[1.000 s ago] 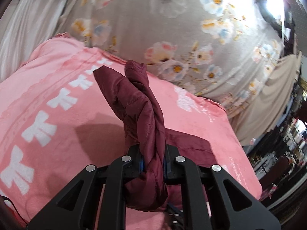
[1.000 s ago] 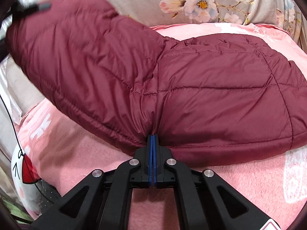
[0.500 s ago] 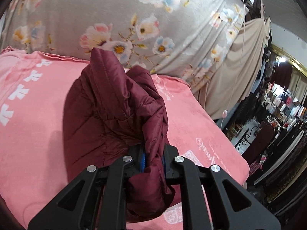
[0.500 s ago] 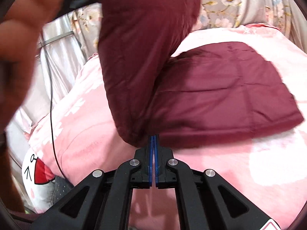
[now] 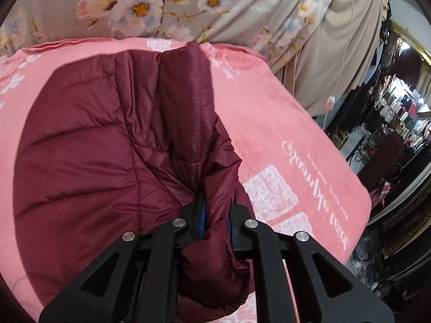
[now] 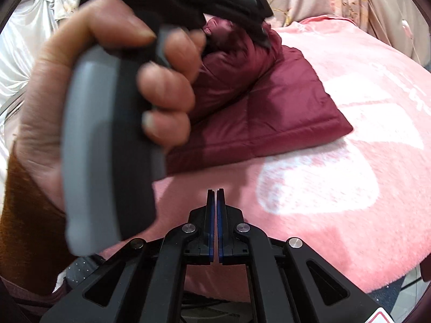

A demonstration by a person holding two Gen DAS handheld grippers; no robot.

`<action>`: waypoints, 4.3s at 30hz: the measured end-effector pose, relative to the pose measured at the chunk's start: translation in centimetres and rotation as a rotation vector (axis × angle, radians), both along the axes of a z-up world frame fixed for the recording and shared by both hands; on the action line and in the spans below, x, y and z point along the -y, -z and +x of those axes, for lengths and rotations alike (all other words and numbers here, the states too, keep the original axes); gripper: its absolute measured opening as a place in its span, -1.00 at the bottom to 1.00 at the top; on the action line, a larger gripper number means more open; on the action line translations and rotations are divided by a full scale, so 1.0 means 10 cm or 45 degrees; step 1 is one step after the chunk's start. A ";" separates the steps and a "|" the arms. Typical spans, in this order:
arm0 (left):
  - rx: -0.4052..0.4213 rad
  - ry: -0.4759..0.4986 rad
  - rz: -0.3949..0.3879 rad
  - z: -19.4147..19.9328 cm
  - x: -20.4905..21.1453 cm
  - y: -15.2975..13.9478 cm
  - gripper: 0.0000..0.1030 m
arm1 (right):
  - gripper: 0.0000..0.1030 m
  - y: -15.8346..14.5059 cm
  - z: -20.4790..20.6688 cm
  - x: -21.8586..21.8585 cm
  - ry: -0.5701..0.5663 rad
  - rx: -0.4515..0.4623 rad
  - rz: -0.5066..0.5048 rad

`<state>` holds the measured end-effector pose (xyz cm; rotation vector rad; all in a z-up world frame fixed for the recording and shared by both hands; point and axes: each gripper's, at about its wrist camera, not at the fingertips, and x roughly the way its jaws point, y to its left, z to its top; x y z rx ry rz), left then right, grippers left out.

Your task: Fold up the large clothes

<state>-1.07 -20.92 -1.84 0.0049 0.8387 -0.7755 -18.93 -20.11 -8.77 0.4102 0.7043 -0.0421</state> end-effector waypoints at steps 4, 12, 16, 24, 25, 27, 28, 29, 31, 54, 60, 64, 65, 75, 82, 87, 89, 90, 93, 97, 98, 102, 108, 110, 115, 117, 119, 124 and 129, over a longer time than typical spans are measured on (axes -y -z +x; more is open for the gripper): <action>-0.065 0.022 0.044 0.05 0.14 0.26 -0.79 | -0.99 0.01 -0.06 0.09 0.041 -0.016 0.007; -0.118 0.075 -0.001 0.06 0.09 0.30 -0.60 | -0.83 -0.22 -0.15 0.33 0.138 0.017 -0.078; -0.113 0.119 -0.245 -0.02 -0.25 -0.21 -0.02 | -0.42 -0.47 -0.18 0.46 0.194 0.100 -0.118; 0.072 -0.039 -0.285 0.46 -0.61 -0.91 0.35 | 0.13 -0.74 0.25 0.66 0.218 0.220 -0.008; 0.056 -0.045 -0.250 0.57 -0.56 -0.89 0.35 | 0.13 -0.73 0.32 0.67 0.233 0.217 -0.004; 0.020 -0.041 -0.207 0.70 -0.45 -0.82 0.35 | 0.13 -0.66 0.40 0.77 0.254 0.222 0.035; -0.003 -0.032 -0.181 0.76 -0.38 -0.77 0.34 | 0.13 -0.63 0.42 0.78 0.262 0.223 0.067; -0.022 -0.026 -0.156 0.80 -0.30 -0.71 0.34 | 0.13 -0.60 0.48 0.83 0.266 0.225 0.111; -0.043 -0.013 -0.092 0.86 -0.13 -0.56 0.33 | 0.11 -0.55 0.56 0.90 0.278 0.222 0.155; 0.110 0.080 0.227 0.81 1.05 0.24 0.24 | -0.86 0.06 0.38 1.20 0.426 0.142 0.273; 0.199 0.084 0.300 0.77 1.15 0.44 0.25 | -0.86 0.14 0.42 1.13 0.401 0.109 0.142; 0.208 0.079 0.312 0.80 1.16 0.48 0.25 | -0.79 0.09 0.46 1.05 0.367 0.093 0.027; 0.206 0.079 0.310 0.81 1.16 0.47 0.25 | -0.77 0.05 0.44 1.06 0.357 0.086 0.029; 0.233 -0.135 0.219 0.55 0.24 -0.33 0.48 | -0.42 -0.66 0.09 1.36 0.470 0.188 -0.026; 0.103 -0.389 0.147 0.59 -0.78 -0.53 0.57 | -0.50 -1.18 0.72 1.35 0.342 0.273 -0.123; 0.003 -0.486 0.128 0.64 -1.24 -0.34 0.57 | -0.70 -0.93 1.16 1.33 0.307 0.168 -0.111; -0.032 -0.499 0.138 0.66 -1.32 -0.23 0.57 | -0.72 -0.80 1.26 1.31 0.307 0.120 -0.141; -0.046 -0.504 0.141 0.67 -1.34 -0.19 0.57 | -0.73 -0.76 1.29 1.30 0.310 0.108 -0.149; -0.087 -0.505 0.141 0.70 -1.35 -0.05 0.57 | -0.76 -0.59 1.35 1.33 0.325 0.067 -0.158; -0.089 -0.489 0.154 0.70 -1.29 0.06 0.58 | -0.81 -0.42 1.39 1.38 0.340 0.030 -0.149; -0.090 -0.486 0.159 0.71 -1.27 0.09 0.59 | -0.81 -0.39 1.40 1.39 0.340 0.024 -0.149; -0.105 -0.474 0.162 0.73 -1.23 0.18 0.60 | -0.82 -0.27 1.43 1.42 0.345 0.002 -0.142; -0.083 -0.458 0.189 0.73 -1.14 0.26 0.62 | -0.83 -0.16 1.44 1.45 0.357 -0.019 -0.108; -0.089 -0.452 0.192 0.74 -1.13 0.29 0.63 | -0.83 -0.14 1.45 1.46 0.359 -0.025 -0.102; -0.110 -0.446 0.188 0.78 -1.10 0.36 0.67 | -0.84 -0.09 1.44 1.45 0.364 -0.033 -0.089; -0.112 -0.446 0.188 0.78 -1.09 0.39 0.68 | -0.84 -0.08 1.45 1.46 0.365 -0.036 -0.089; -0.107 -0.446 0.192 0.78 -1.08 0.41 0.69 | -0.84 -0.08 1.45 1.45 0.366 -0.038 -0.091; -0.075 -0.453 0.209 0.77 -1.04 0.46 0.73 | -0.84 -0.08 1.46 1.45 0.368 -0.039 -0.098; -0.058 -0.468 0.208 0.76 -1.02 0.52 0.77 | -0.84 -0.08 1.47 1.45 0.368 -0.038 -0.100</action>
